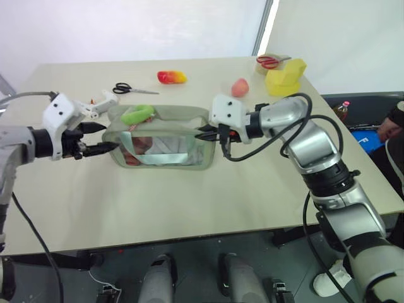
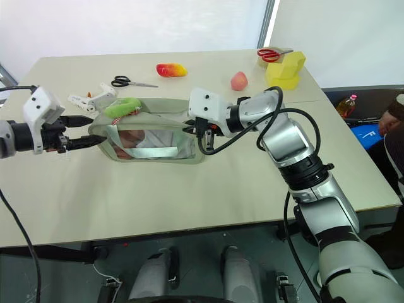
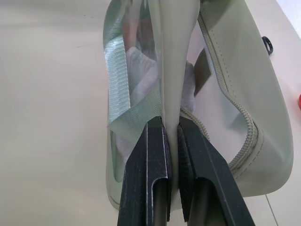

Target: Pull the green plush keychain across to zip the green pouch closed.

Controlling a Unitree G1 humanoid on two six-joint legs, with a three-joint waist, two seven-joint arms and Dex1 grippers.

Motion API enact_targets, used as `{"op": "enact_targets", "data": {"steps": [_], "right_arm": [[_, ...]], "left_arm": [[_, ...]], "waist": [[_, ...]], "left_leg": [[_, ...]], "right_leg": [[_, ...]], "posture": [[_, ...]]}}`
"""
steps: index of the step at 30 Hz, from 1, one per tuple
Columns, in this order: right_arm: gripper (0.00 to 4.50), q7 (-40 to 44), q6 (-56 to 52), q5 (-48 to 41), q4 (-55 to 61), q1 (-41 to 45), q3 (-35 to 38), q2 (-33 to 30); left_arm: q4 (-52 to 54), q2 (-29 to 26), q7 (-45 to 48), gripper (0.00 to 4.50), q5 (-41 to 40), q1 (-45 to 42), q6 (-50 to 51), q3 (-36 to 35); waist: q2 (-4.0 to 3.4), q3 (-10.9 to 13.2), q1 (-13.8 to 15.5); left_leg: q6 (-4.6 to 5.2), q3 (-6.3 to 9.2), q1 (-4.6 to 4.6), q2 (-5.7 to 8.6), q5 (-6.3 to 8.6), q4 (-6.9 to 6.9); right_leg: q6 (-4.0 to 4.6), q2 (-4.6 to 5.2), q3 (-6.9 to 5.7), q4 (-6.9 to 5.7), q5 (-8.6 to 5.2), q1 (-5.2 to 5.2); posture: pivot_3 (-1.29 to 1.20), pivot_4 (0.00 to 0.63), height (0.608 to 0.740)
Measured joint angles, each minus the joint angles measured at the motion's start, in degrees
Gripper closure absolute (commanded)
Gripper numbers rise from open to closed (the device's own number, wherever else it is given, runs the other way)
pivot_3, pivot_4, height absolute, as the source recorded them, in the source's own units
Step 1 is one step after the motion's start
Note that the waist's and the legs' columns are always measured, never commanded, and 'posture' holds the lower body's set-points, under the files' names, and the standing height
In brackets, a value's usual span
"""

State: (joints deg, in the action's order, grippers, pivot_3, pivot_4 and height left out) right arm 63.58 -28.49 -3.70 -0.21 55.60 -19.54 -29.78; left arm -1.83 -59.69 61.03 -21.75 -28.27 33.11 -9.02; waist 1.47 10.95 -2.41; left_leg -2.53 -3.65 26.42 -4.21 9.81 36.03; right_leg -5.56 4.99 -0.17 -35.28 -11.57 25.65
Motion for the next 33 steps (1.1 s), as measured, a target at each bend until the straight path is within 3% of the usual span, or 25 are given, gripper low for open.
{"op": "enact_targets", "data": {"steps": [4, 11, 15, 21, 33], "right_arm": [[4.5, 0.0, -0.2, 0.1, 0.0, 0.0, 0.0, 0.0], [4.5, 0.5, -1.0, 0.1, 0.0, 0.5, -0.2, 0.0], [2.94, 2.3, -2.2, -0.1, -0.1, 2.2, -0.2, -0.7], [0.05, 3.1, -1.3, -0.5, -5.7, 11.3, 1.9, -1.1], [0.05, -2.5, 4.7, 0.7, -14.9, 17.9, -1.2, 15.6]], "left_arm": [[0.0, 0.8, 0.3, 4.47, -0.1, 0.0, -0.3, 0.4], [-2.4, 1.4, 0.6, 4.49, 1.3, -1.7, -2.9, 1.7], [-2.7, 1.4, 1.5, 4.5, 2.2, -1.7, -4.7, 1.9], [-3.1, 1.4, 2.2, 4.5, 2.6, -2.2, -5.1, 2.1], [-3.7, 2.4, 2.4, 4.5, 3.2, -4.5, -4.8, 3.7]], "waist": [[0.0, 0.0, 0.0], [0.0, 0.0, 0.0], [-0.01, 0.0, 0.1], [-0.03, 0.0, 0.0], [-0.03, 0.0, 0.2]], "left_leg": [[0.0, 0.0, 0.0, 0.0, 0.0, -0.01], [-0.01, -0.01, 0.0, 0.0, 0.01, 0.01], [0.0, -0.01, 0.07, 0.0, 0.0, -0.03], [-0.01, -0.04, 0.07, -0.01, 0.01, -0.05], [0.13, -0.09, 0.15, -0.08, -0.09, -0.04]], "right_leg": [[0.0, 0.0, 0.0, 0.0, 0.0, 0.0], [0.01, 0.01, 0.0, 0.0, 0.0, 0.0], [0.0, 0.0, 0.0, 0.01, 0.0, 0.08], [0.0, 0.0, 0.0, -0.02, 0.0, 0.12], [-0.02, -0.07, 0.0, -0.03, 0.0, 0.16]], "posture": [[0.0, 0.15, 0.74], [0.0, 0.15, 0.74], [0.0, 0.15, 0.74], [0.0, 0.15, 0.74], [0.0, 0.15, 0.74]]}}
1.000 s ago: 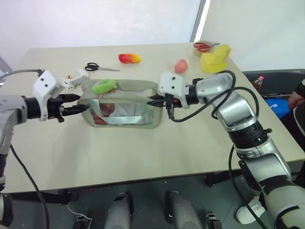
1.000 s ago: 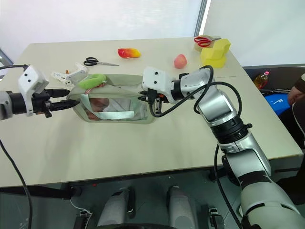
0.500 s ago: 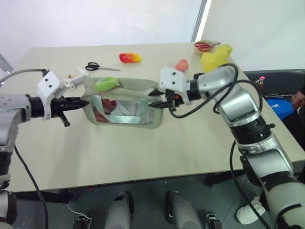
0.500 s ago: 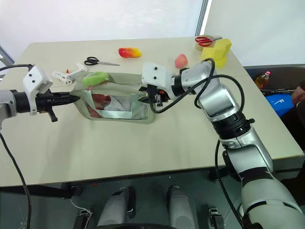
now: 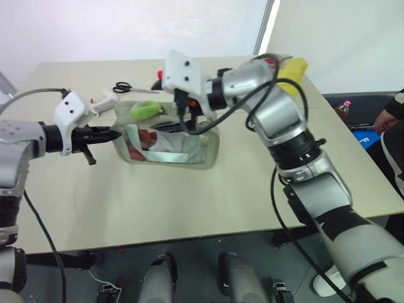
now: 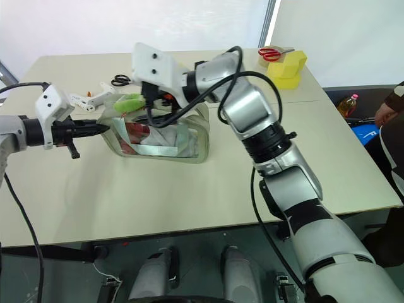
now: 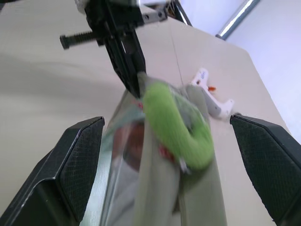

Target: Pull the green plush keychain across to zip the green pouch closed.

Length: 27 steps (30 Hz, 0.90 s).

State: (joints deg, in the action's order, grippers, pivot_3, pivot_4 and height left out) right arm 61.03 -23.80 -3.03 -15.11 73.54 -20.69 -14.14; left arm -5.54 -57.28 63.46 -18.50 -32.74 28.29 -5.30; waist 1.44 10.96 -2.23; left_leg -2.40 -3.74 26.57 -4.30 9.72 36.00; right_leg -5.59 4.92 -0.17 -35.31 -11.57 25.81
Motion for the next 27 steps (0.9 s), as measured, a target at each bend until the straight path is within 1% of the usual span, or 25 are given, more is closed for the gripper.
{"op": "enact_targets", "data": {"steps": [4, 8, 9, 10, 12, 17, 22, 24, 27], "right_arm": [[0.05, -1.1, 3.3, 1.9, -5.3, 1.4, -0.6, 1.5], [0.05, -1.1, 4.5, 2.3, -7.4, 1.3, -1.1, 2.5], [0.56, -1.0, 4.9, 2.4, -7.7, 1.3, -1.2, 2.8], [0.87, -1.0, 5.5, 2.7, -7.9, 1.3, -1.4, 2.9], [1.78, -1.0, 6.5, 3.2, -8.6, 1.3, -1.5, 3.0], [4.42, -1.0, 7.4, 3.9, -9.7, 1.3, -1.5, 3.0], [4.47, -0.8, 7.1, 3.9, -9.7, 1.4, -0.8, 2.3], [4.47, -0.7, 6.6, 4.1, -8.1, 1.5, -0.7, -1.1], [4.47, -1.1, 4.7, 4.3, -5.8, 1.5, 2.6, -7.2]], "left_arm": [[0.1, 0.0, 0.0, 4.5, 0.0, 0.0, 0.2, 0.0], [0.1, 0.0, 0.0, 4.5, 0.0, 0.0, 0.3, 0.0], [0.1, 0.0, 0.0, 4.5, 0.0, 0.0, 0.3, 0.0], [0.1, 0.0, 0.0, 4.5, 0.0, 0.0, 0.3, 0.0], [0.1, 0.0, 0.1, 4.5, 0.0, 0.0, 0.3, 0.0], [0.1, 0.0, 0.1, 4.5, 0.1, 0.0, 0.3, 0.0], [0.1, 0.0, 0.1, 4.5, 0.3, -0.1, 0.3, 0.0], [0.2, 0.0, 0.2, 4.5, 0.3, -0.2, 0.3, 0.0], [0.2, 0.0, 0.3, 4.5, 0.3, -0.2, 0.3, 0.1]], "waist": [[0.01, 0.0, 0.0], [0.01, 0.0, -0.1], [0.01, 0.0, -0.1], [0.01, 0.0, -0.1], [0.01, 0.0, -0.1], [0.01, 0.0, -0.1], [0.01, 0.0, 0.0], [0.0, 0.0, 0.2], [0.0, 0.0, 0.5]], "left_leg": [[-0.13, 0.0, -0.02, -0.01, 0.08, 0.01], [-0.07, 0.0, -0.02, -0.04, 0.04, -0.04], [-0.01, 0.0, -0.02, -0.06, 0.01, -0.04], [-0.01, 0.0, -0.02, -0.08, 0.0, -0.04], [-0.01, 0.0, -0.02, -0.1, 0.0, -0.04], [-0.11, 0.0, -0.03, -0.17, 0.07, -0.01], [-0.09, -0.01, -0.02, -0.21, 0.05, -0.02], [-0.13, -0.02, 0.0, -0.21, 0.07, 0.0], [-0.15, -0.06, 0.0, -0.22, 0.08, 0.0]], "right_leg": [[0.01, 0.0, 0.0, -0.01, 0.0, -0.02], [0.0, -0.03, 0.0, -0.01, 0.0, 0.0], [0.0, -0.06, 0.0, -0.01, 0.0, 0.0], [0.0, -0.08, 0.0, -0.01, 0.0, 0.0], [0.0, -0.1, 0.0, -0.01, 0.0, 0.0], [0.01, -0.16, 0.0, -0.02, 0.0, 0.0], [0.01, -0.19, 0.0, -0.02, 0.0, 0.0], [0.02, -0.18, 0.0, 0.0, 0.0, 0.01], [0.02, -0.17, 0.0, 0.05, 0.0, 0.02]], "posture": [[0.0, 0.15, 0.74], [0.0, 0.15, 0.74], [0.0, 0.15, 0.74], [0.0, 0.15, 0.74], [0.0, 0.15, 0.74], [0.0, 0.15, 0.74], [0.0, 0.15, 0.74], [0.0, 0.15, 0.74], [0.0, 0.15, 0.74]]}}
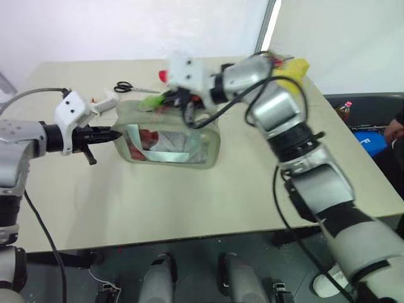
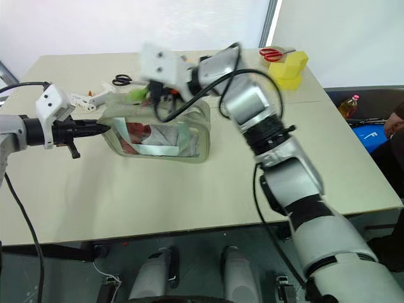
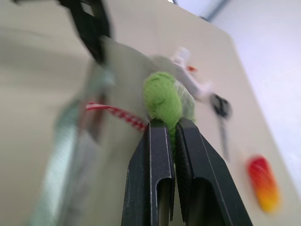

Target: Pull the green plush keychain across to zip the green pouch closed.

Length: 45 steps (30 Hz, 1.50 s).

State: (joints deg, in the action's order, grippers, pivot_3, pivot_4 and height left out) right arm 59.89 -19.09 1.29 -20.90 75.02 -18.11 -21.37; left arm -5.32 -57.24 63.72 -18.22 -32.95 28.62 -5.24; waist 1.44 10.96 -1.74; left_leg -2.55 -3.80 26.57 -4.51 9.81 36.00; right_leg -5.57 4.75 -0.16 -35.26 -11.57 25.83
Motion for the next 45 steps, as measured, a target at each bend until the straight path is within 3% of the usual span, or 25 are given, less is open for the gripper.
{"op": "enact_targets", "data": {"steps": [6, 13, 18, 24, 28, 32, 36, 39, 42, 45], "right_arm": [[4.47, -1.8, -4.9, 2.7, 8.4, -6.0, 3.2, -13.2], [4.47, -6.0, -9.0, 4.8, 13.8, -17.5, 5.6, -20.6], [4.47, -10.5, -10.6, 4.0, 13.4, -26.1, 7.2, -18.2], [4.47, -16.1, -10.3, 0.8, 9.9, -33.1, 8.1, -6.6], [4.47, -19.5, -10.1, -1.4, 6.1, -32.7, 9.1, -0.2], [4.47, -20.4, -8.6, -1.3, 4.1, -32.2, 8.9, 0.5], [4.47, -20.0, -0.2, 3.5, 1.2, -33.0, 3.8, -2.6], [4.47, -19.6, 2.0, 4.0, 0.2, -33.0, 4.0, -3.5], [3.49, -17.5, -1.2, 0.1, 2.0, -32.9, 7.2, -3.8], [1.98, -12.0, -8.1, -5.8, 9.6, -32.1, 10.8, -8.3]], "left_arm": [[0.5, 0.1, 0.0, 4.5, 0.0, 0.2, 0.0, 0.1], [0.2, 1.1, 0.8, 4.5, 0.1, -1.5, 0.0, 1.8], [0.2, 1.2, 1.5, 4.5, 0.1, -1.8, 0.0, 2.3], [0.1, 1.2, 1.7, 4.5, 0.2, -2.1, 0.8, 2.5], [0.2, 1.3, 2.0, 4.5, 0.2, -2.1, 1.1, 2.5], [0.9, 1.3, 2.0, 4.5, 0.2, -1.9, 1.4, 2.5], [1.7, 1.3, 1.7, 4.5, 0.1, -1.4, 2.1, 2.3], [2.1, 1.3, 1.3, 4.5, 0.1, -1.2, 2.3, 2.2], [2.6, 1.3, 0.8, 4.5, 0.0, -1.0, 2.4, 2.0], [2.2, 1.8, 0.3, 3.38, -1.0, -1.4, 3.6, 1.6]], "waist": [[0.0, 0.0, 0.6], [0.0, 0.0, 0.8], [0.01, 0.0, 0.9], [0.03, 0.0, 0.7], [0.02, 0.0, 0.8], [0.03, 0.0, 0.7], [0.02, 0.0, 0.8], [0.03, 0.0, 0.7], [0.02, 0.0, 0.8], [-0.04, 0.0, 1.0]], "left_leg": [[0.0, -0.09, 0.0, -0.07, 0.0, -0.12], [0.08, -0.3, -0.02, -0.08, -0.05, -0.03], [0.11, -0.31, -0.05, -0.09, -0.07, 0.05], [0.15, -0.3, -0.16, -0.14, -0.09, 0.07], [0.16, -0.31, -0.15, -0.15, -0.1, 0.13], [0.15, -0.32, -0.16, -0.15, -0.09, 0.12], [0.15, -0.31, -0.2, -0.15, -0.09, 0.08], [0.14, -0.31, -0.23, -0.16, -0.09, 0.11], [0.15, -0.31, -0.2, -0.17, -0.09, 0.12], [0.16, -0.31, -0.11, -0.17, -0.09, 0.11]], "right_leg": [[0.01, -0.03, 0.02, -0.02, -0.01, 0.18], [0.02, -0.02, 0.22, -0.05, 0.0, 0.22], [0.07, -0.02, 0.23, -0.05, 0.04, 0.15], [0.1, -0.07, 0.22, -0.06, 0.07, -0.01], [0.12, -0.06, 0.21, -0.06, 0.09, -0.03], [0.12, -0.06, 0.21, 0.0, 0.09, -0.08], [0.12, -0.06, 0.2, 0.0, 0.08, -0.09], [0.13, -0.06, 0.2, 0.01, 0.08, -0.14], [0.13, -0.06, 0.2, 0.0, 0.09, -0.13], [0.13, -0.05, 0.2, 0.01, 0.08, -0.06]], "posture": [[0.0, 0.15, 0.74], [0.0, 0.15, 0.74], [0.0, 0.15, 0.74], [0.0, 0.15, 0.74], [0.0, 0.15, 0.74], [0.0, 0.15, 0.74], [0.0, 0.15, 0.74], [0.0, 0.15, 0.74], [0.0, 0.15, 0.74], [0.0, 0.15, 0.74]]}}
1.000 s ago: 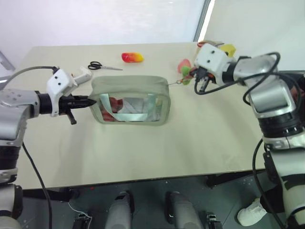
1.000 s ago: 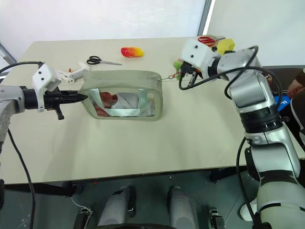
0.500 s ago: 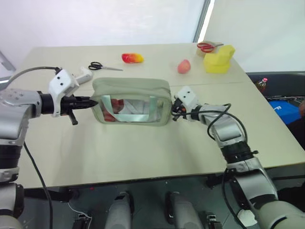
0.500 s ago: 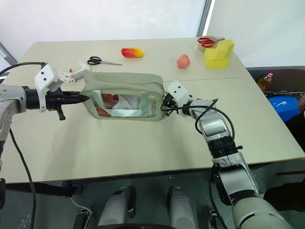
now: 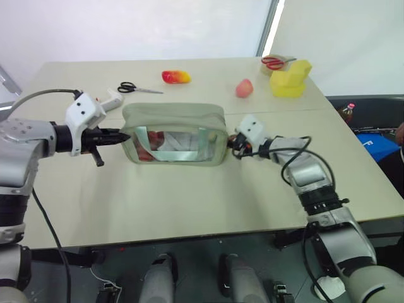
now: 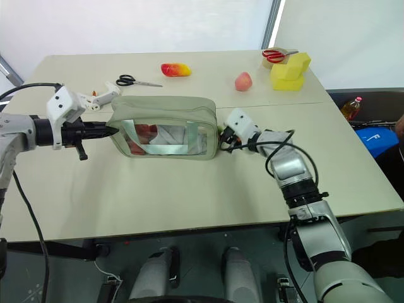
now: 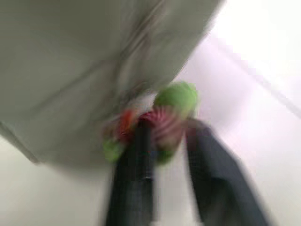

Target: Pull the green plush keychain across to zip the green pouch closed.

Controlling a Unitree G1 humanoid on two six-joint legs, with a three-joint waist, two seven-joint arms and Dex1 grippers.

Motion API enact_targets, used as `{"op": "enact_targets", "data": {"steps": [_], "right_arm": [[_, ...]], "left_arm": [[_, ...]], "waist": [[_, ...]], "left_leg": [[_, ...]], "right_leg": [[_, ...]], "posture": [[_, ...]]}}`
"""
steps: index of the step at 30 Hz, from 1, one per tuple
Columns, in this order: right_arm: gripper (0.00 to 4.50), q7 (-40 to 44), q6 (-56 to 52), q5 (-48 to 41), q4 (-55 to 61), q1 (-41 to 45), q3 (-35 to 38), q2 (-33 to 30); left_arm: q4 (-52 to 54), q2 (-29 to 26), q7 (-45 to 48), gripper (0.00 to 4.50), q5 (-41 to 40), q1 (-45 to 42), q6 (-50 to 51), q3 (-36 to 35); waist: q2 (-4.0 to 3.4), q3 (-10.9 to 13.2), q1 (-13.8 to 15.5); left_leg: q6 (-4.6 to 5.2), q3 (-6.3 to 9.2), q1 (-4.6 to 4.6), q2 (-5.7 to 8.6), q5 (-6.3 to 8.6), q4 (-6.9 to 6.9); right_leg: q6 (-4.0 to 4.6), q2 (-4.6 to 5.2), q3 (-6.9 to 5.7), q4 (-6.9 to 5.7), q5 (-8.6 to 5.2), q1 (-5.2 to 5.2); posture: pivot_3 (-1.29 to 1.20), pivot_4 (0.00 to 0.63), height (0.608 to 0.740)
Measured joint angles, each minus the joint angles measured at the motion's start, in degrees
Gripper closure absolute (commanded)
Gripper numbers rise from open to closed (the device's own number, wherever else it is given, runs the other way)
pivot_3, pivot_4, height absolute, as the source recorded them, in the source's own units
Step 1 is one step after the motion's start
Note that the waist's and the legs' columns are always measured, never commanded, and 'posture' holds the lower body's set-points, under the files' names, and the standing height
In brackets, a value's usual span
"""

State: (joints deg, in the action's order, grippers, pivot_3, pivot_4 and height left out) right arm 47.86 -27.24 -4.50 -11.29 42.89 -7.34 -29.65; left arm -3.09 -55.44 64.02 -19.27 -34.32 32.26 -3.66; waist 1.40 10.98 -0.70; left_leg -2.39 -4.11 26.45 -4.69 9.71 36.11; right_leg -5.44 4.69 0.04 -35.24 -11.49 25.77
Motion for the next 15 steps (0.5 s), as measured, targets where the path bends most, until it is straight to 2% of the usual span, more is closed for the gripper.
{"op": "enact_targets", "data": {"steps": [4, 6, 7, 11, 15], "right_arm": [[0.0, 9.4, -10.2, -7.8, 12.5, 2.0, 4.7, -12.2], [0.0, 14.0, -15.8, -12.8, 18.0, 2.3, 6.3, -16.9], [0.0, 16.0, -18.7, -15.3, 20.4, 2.4, 6.7, -18.8], [0.0, 17.6, -24.5, -20.5, 24.7, 3.6, 6.6, -19.9], [0.0, 15.1, -24.8, -20.8, 25.9, 4.5, 6.3, -19.9]], "left_arm": [[-2.2, 0.5, 0.6, 1.3, -3.5, -2.3, 4.2, -1.3], [-3.1, -0.9, 1.8, 0.25, -4.3, -3.0, 5.0, -2.3], [-3.6, -1.6, 2.6, 0.04, -4.9, -3.5, 5.2, -2.4], [-4.5, -2.9, 4.4, 0.04, -6.6, -4.9, 7.3, -2.9], [-5.6, -3.9, 3.8, 0.04, -7.6, -6.8, 9.0, -4.8]], "waist": [[0.01, 0.0, 0.2], [0.05, 0.0, -0.2], [0.04, 0.0, -0.5], [0.03, 0.0, -0.8], [0.04, 0.0, -0.4]], "left_leg": [[0.01, 0.0, 0.06, -0.02, 0.0, -0.07], [0.02, -0.03, -0.03, -0.05, 0.02, -0.15], [0.01, -0.04, -0.04, -0.06, 0.03, -0.17], [-0.12, -0.03, -0.02, -0.1, 0.1, -0.15], [-0.14, -0.12, 0.05, -0.09, 0.12, -0.01]], "right_leg": [[-0.03, -0.01, -0.01, 0.04, -0.03, 0.11], [-0.04, -0.03, -0.01, 0.05, -0.04, 0.1], [-0.04, -0.03, 0.0, 0.03, -0.04, 0.13], [0.06, -0.07, 0.0, -0.03, 0.02, 0.24], [0.12, 0.01, 0.01, 0.04, 0.06, 0.29]], "posture": [[0.0, 0.15, 0.74], [0.0, 0.15, 0.74], [0.0, 0.15, 0.74], [0.0, 0.15, 0.74], [0.0, 0.15, 0.74]]}}
